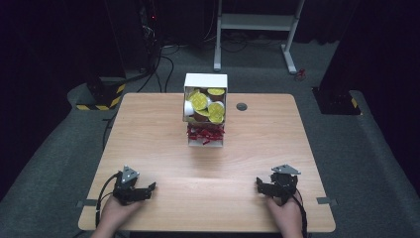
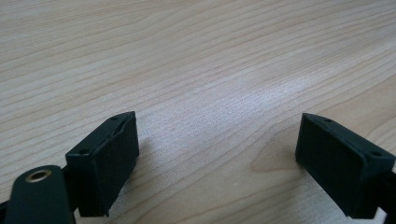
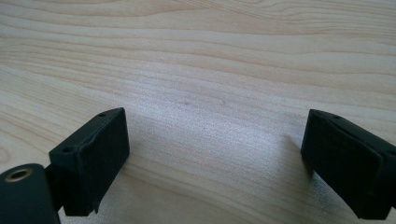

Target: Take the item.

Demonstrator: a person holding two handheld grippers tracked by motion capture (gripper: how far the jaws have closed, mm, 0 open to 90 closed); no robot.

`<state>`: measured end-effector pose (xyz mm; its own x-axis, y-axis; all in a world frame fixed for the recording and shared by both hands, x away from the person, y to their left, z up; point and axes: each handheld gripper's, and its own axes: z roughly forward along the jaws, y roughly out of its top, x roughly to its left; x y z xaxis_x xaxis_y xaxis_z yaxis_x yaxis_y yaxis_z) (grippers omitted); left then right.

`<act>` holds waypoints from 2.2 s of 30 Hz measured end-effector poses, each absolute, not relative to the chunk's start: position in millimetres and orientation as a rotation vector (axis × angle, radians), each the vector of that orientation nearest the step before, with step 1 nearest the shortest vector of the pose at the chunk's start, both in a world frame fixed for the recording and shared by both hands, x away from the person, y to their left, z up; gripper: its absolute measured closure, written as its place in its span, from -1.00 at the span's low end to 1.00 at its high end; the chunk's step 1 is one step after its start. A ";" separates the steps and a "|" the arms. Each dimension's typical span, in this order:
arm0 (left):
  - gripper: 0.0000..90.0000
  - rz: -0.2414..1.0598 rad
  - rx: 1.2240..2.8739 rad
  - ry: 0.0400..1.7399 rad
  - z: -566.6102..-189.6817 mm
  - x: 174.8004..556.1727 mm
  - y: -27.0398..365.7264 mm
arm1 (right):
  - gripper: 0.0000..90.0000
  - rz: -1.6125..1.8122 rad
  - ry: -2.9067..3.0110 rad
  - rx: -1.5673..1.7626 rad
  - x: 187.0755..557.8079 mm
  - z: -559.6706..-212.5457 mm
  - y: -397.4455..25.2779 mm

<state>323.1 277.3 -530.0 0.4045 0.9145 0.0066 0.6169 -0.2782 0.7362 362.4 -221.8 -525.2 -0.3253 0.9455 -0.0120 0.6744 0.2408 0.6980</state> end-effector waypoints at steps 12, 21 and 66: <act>-0.70 0.574 2.002 1.303 -530.1 322.5 277.2 | -0.83 0.838 2.086 1.480 362.4 -525.2 -221.8; -0.69 0.579 2.006 1.300 -530.0 321.9 277.1 | -0.83 0.838 2.085 1.480 362.4 -525.2 -221.7; -0.68 0.558 1.824 1.283 -510.1 317.2 283.9 | -0.83 0.840 2.089 1.479 362.7 -525.1 -221.5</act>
